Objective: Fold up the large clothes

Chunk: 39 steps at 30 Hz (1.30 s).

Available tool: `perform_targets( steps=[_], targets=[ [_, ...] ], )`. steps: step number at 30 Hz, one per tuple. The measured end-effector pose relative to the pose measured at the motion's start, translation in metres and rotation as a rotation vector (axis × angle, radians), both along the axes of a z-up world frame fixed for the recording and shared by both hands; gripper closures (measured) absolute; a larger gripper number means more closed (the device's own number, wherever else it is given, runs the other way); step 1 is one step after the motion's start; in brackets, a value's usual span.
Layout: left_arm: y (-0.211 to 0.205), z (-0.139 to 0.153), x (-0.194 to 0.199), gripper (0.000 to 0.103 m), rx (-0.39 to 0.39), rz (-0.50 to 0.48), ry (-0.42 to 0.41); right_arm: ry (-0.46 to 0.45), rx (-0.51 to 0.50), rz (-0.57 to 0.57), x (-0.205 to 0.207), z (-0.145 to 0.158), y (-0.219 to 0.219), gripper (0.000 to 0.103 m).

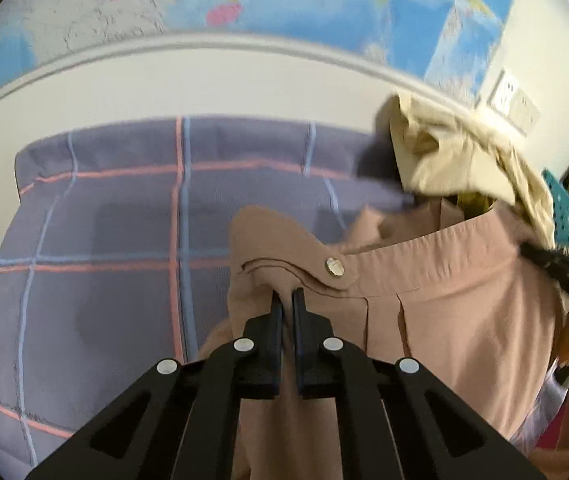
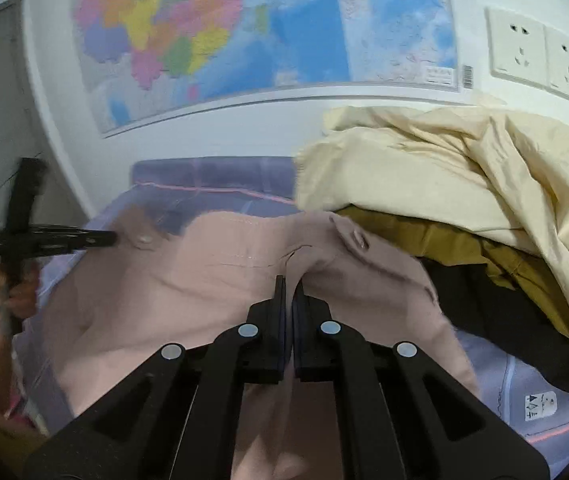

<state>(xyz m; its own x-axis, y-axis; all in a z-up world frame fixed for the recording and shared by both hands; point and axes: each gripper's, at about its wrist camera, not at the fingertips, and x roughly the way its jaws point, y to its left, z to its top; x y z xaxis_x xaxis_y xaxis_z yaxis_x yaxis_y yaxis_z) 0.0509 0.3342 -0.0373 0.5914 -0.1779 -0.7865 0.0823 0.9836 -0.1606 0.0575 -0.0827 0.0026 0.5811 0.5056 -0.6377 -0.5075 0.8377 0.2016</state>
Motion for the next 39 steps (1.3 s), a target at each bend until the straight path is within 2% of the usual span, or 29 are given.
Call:
perform_targets(
  steps=[2,3,5,7,8,9,12,16,17,19,22,23,24,26,27,29,32,35,37,38,39],
  targets=[
    [0.000,-0.008,0.009,0.096,0.022,0.018,0.031,0.119,-0.058,-0.006,0.019,-0.027,0.010,0.099],
    [-0.002,-0.013,0.015,0.095,0.032,0.025,0.048,0.158,-0.083,-0.010,0.024,-0.040,0.014,0.095],
    [-0.002,-0.023,0.018,0.084,0.076,0.043,0.069,0.190,-0.101,-0.016,0.026,-0.052,0.015,0.092],
    [0.001,-0.025,0.014,0.073,0.078,0.064,0.069,0.168,-0.087,-0.020,0.020,-0.043,0.011,0.077],
    [0.006,-0.023,0.011,0.070,0.058,0.068,0.060,0.142,-0.082,-0.030,0.015,-0.036,0.008,0.058],
    [0.008,-0.021,0.007,0.070,0.046,0.069,0.046,0.118,-0.075,-0.035,0.012,-0.031,0.007,0.048],
    [0.014,-0.007,-0.009,0.064,0.021,0.050,-0.009,0.065,-0.050,-0.032,-0.003,-0.011,-0.004,0.047],
    [0.000,0.001,-0.029,0.055,0.040,-0.042,-0.059,0.056,-0.034,0.005,-0.009,-0.007,-0.012,0.048],
    [-0.006,-0.002,-0.031,0.052,0.050,-0.068,-0.054,0.067,-0.044,0.001,-0.008,-0.012,-0.012,0.049],
    [-0.012,-0.016,-0.028,0.052,0.071,-0.073,-0.018,0.105,-0.057,-0.021,0.002,-0.023,-0.017,0.049],
    [-0.006,-0.046,-0.014,0.050,0.134,-0.005,0.052,0.151,-0.079,-0.098,0.020,-0.046,-0.036,0.054],
    [0.002,-0.057,-0.008,0.049,0.106,0.017,0.085,0.181,-0.056,-0.118,0.025,-0.053,-0.046,0.055],
    [0.007,-0.057,-0.009,0.049,0.087,0.025,0.064,0.199,-0.010,-0.132,0.027,-0.055,-0.055,0.055],
    [0.013,-0.052,-0.013,0.048,0.077,0.047,0.070,0.196,0.051,-0.135,0.021,-0.046,-0.066,0.055],
    [0.015,-0.048,-0.016,0.048,0.069,0.053,0.064,0.169,0.055,-0.140,0.015,-0.039,-0.071,0.051],
    [0.017,-0.035,-0.029,0.048,0.074,0.068,0.021,0.117,0.086,-0.145,-0.004,-0.023,-0.086,0.042],
    [0.020,-0.020,-0.054,0.048,0.063,0.062,-0.024,0.105,0.113,-0.150,-0.031,-0.011,-0.108,0.040],
    [0.019,-0.008,-0.075,0.041,0.032,0.022,-0.064,0.123,0.108,-0.145,-0.054,-0.016,-0.121,0.040],
    [0.009,-0.009,-0.084,0.040,0.048,-0.005,-0.074,0.148,0.070,-0.138,-0.059,-0.031,-0.122,0.040],
    [0.004,-0.015,-0.084,0.040,0.057,-0.015,-0.055,0.179,0.061,-0.136,-0.058,-0.041,-0.121,0.045],
    [0.002,-0.022,-0.081,0.040,0.061,-0.013,-0.028,0.201,0.052,-0.141,-0.058,-0.050,-0.123,0.065]
  ],
)
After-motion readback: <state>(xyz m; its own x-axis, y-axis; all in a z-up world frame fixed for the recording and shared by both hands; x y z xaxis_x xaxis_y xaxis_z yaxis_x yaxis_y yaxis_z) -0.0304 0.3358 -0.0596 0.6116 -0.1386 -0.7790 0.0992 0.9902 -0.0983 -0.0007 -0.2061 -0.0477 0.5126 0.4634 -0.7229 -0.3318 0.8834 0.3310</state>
